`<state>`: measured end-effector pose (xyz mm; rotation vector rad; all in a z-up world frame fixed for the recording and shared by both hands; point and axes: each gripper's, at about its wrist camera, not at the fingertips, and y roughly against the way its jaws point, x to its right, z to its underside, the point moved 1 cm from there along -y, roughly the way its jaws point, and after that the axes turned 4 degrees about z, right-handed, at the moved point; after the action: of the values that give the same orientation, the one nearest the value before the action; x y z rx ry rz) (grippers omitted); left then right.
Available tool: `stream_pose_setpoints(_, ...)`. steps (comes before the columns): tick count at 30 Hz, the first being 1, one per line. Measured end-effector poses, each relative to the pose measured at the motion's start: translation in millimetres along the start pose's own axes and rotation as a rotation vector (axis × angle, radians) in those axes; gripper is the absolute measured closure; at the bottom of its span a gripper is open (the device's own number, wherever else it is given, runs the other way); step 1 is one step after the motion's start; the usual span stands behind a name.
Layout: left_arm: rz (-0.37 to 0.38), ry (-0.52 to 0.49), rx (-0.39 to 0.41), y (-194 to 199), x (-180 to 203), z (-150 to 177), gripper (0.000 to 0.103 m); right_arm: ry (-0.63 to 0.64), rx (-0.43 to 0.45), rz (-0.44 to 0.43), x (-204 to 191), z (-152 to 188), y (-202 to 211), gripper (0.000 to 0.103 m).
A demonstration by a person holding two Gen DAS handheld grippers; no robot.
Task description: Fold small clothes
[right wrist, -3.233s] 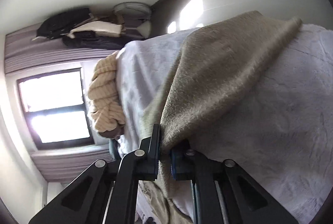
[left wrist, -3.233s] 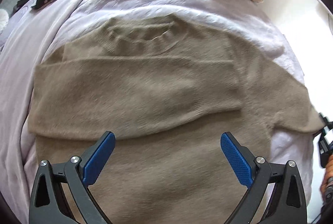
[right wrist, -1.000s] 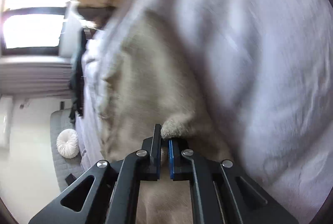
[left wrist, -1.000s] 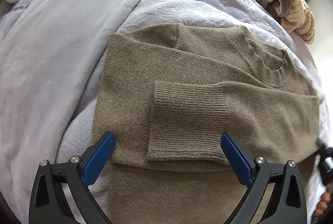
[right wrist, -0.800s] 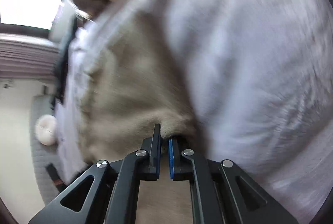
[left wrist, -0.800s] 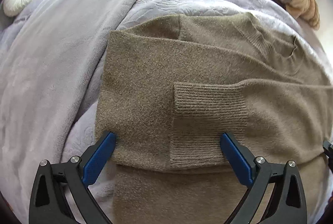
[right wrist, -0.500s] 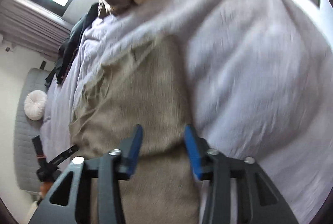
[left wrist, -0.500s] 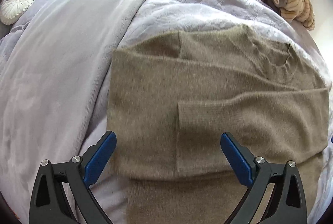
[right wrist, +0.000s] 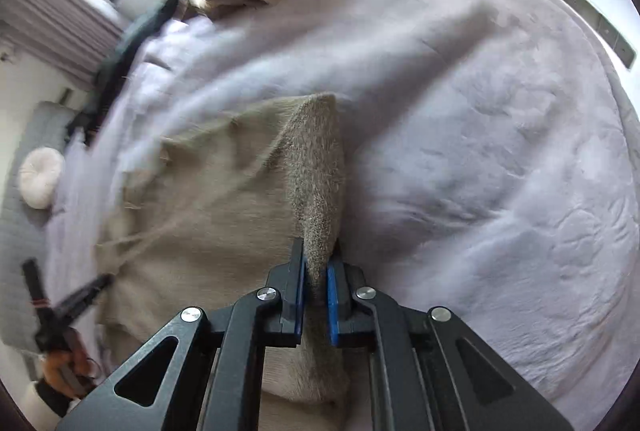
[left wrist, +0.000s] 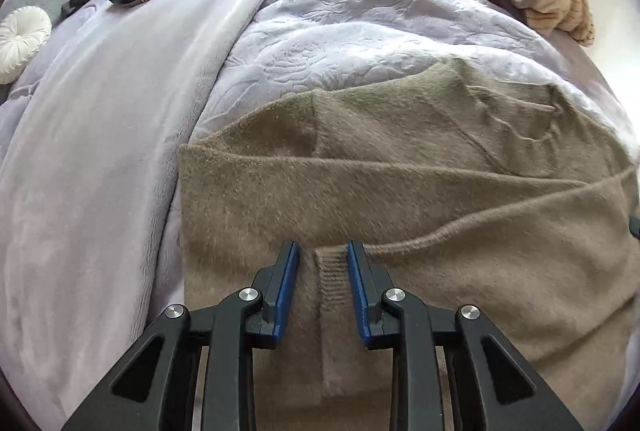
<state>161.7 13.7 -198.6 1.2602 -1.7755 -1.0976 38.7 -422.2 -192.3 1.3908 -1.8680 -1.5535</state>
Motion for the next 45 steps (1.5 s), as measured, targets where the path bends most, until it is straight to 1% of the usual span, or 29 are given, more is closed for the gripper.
stream_pose_setpoints(1,-0.017,-0.017,0.011,-2.2,0.9,0.2,0.074,-0.023,-0.010,-0.012,6.7,0.5,-4.4,0.094)
stream_pose_setpoints(2,-0.041,-0.041,0.018,-1.0,1.0,1.6,0.072,-0.063,-0.010,-0.035,12.6,2.2,-6.5,0.095)
stream_pose_setpoints(3,-0.062,-0.068,0.020,2.6,1.0,2.8,0.069,-0.078,-0.004,-0.039,12.8,3.3,-3.8,0.094)
stream_pose_setpoints(5,-0.088,-0.100,0.024,13.9,-4.5,8.0,0.069,-0.077,-0.002,-0.012,11.8,5.7,6.4,0.094)
stream_pose_setpoints(7,-0.106,-0.106,0.011,24.4,-12.2,9.9,0.069,-0.070,0.004,0.005,9.2,8.7,22.8,0.093)
stream_pose_setpoints(8,-0.079,-0.086,-0.003,31.6,-18.2,10.9,0.069,-0.067,0.022,0.006,7.4,12.2,35.3,0.092)
stream_pose_setpoints(9,-0.052,-0.067,-0.008,36.2,-21.6,11.4,0.069,-0.063,0.034,-0.005,3.8,15.2,44.5,0.089)
stream_pose_setpoints(12,0.045,0.002,-0.006,51.2,-24.8,14.5,0.069,-0.023,0.033,-0.066,-8.9,28.2,59.8,0.089)
stream_pose_setpoints(14,0.092,0.015,-0.013,50.1,-14.3,16.6,0.069,0.022,0.009,-0.080,-22.9,34.6,55.6,0.089)
stream_pose_setpoints(15,0.097,0.010,-0.020,46.0,-7.8,18.5,0.068,0.052,-0.011,-0.078,-32.4,38.9,47.0,0.089)
stream_pose_setpoints(17,0.078,-0.016,-0.053,31.6,5.1,26.2,0.068,0.083,-0.046,-0.037,-38.5,45.8,31.3,0.089)
stream_pose_setpoints(18,0.050,-0.031,-0.078,19.7,10.1,32.6,0.068,0.094,-0.073,0.003,-38.5,50.3,19.3,0.089)
stream_pose_setpoints(19,0.034,-0.042,-0.082,10.7,11.8,39.6,0.068,0.097,-0.086,0.023,-35.2,53.9,11.2,0.092)
stream_pose_setpoints(20,0.039,-0.050,-0.057,8.6,11.6,45.0,0.068,0.092,-0.090,0.020,-30.3,58.0,7.6,0.095)
stream_pose_setpoints(21,0.045,-0.055,-0.039,9.9,11.1,48.3,0.068,0.073,-0.082,-0.003,-23.4,60.4,6.4,0.097)
stream_pose_setpoints(22,0.050,-0.061,-0.036,12.2,10.0,50.9,0.068,0.060,-0.077,-0.015,-20.1,60.8,8.3,0.099)
stream_pose_setpoints(25,0.055,-0.062,-0.053,19.8,1.3,55.2,0.068,0.041,-0.077,-0.031,-14.9,62.2,16.6,0.100)
stream_pose_setpoints(28,0.054,-0.025,-0.071,27.2,-10.0,57.3,0.068,0.027,-0.093,-0.027,-14.0,64.6,25.6,0.099)
stream_pose_setpoints(29,0.043,-0.006,-0.079,30.1,-13.2,58.0,0.068,0.021,-0.097,-0.025,-13.8,65.3,26.8,0.098)
stream_pose_setpoints(30,0.034,0.002,-0.084,31.9,-15.3,58.0,0.068,0.009,-0.101,-0.019,-14.1,66.9,28.8,0.094)
stream_pose_setpoints(32,0.020,0.016,-0.098,36.4,-16.7,60.5,0.068,-0.012,-0.105,-0.023,-12.1,70.6,34.1,0.094)
stream_pose_setpoints(36,0.023,0.015,-0.126,44.7,-10.4,70.7,0.068,-0.062,-0.129,-0.071,-9.0,87.2,48.9,0.094)
stream_pose_setpoints(40,0.035,0.009,-0.148,56.6,0.5,83.4,0.068,-0.064,-0.153,-0.086,-16.3,104.1,59.1,0.094)
stream_pose_setpoints(45,0.042,0.025,-0.184,69.6,7.9,100.8,0.068,-0.078,-0.181,-0.102,-25.5,123.9,67.8,0.094)
